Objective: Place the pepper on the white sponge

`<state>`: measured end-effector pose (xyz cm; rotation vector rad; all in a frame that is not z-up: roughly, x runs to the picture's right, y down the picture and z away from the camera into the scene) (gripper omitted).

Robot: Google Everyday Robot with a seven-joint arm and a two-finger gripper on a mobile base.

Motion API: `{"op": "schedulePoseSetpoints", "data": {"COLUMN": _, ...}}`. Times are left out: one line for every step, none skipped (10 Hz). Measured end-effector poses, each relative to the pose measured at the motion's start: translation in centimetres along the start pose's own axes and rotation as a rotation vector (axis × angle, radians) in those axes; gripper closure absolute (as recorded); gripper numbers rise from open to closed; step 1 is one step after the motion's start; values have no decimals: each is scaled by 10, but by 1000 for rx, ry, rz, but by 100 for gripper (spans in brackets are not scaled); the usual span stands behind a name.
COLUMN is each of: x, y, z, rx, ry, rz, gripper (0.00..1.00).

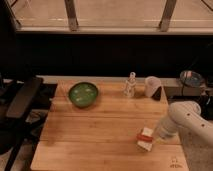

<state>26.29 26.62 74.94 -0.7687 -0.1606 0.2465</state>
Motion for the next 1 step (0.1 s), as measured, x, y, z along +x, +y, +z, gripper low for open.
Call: {"op": "schedulePoseSetpoints", "data": {"x": 0, "y": 0, "z": -2, "rx": -2, "ry": -2, "rz": 2, "gripper": 53}}
